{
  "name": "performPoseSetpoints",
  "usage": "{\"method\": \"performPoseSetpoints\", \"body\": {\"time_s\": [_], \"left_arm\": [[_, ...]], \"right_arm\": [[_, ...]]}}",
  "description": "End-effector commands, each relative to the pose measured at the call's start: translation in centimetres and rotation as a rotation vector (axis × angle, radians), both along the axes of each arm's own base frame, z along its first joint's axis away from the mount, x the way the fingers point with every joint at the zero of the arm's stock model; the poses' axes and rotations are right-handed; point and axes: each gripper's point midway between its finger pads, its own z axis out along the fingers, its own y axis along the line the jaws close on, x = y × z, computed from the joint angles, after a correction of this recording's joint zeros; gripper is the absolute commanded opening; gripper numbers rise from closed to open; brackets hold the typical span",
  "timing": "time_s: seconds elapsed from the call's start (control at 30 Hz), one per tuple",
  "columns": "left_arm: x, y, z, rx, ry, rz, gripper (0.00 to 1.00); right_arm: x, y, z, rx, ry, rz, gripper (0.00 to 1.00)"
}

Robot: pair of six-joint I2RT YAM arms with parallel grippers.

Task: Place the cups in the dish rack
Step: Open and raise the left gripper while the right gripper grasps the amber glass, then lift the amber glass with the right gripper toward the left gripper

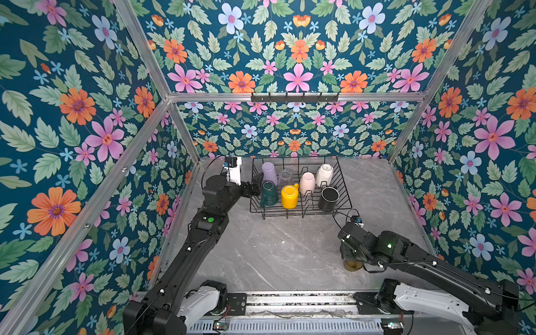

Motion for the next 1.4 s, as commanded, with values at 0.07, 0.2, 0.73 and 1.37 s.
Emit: {"method": "performPoseSetpoints", "body": {"time_s": [0.07, 0.2, 0.73, 1.37], "left_arm": [[0.0, 0.6, 0.5, 0.005, -0.026, 0.029, 1.00], [0.4, 0.6, -0.1, 0.002, -0.004, 0.029, 1.00], [1.0, 0.7, -1.4, 0.019, 0.032, 0.041, 1.00], [-1.0, -1.0, 0.5, -0.007, -0.048, -0.089, 1.00]], "right_arm": [[-1.3, 0.1, -2.0, -0.015, 0.066, -0.047, 0.51], [-1.8, 1.1, -3.8, -0.007, 0.108, -0.044, 0.46], [-1.6, 1.6, -6.9, -0.058, 0.145, -0.039, 0.25], [6.5, 6.7, 4.5, 0.271, -0.192, 0.088, 0.00]]}}
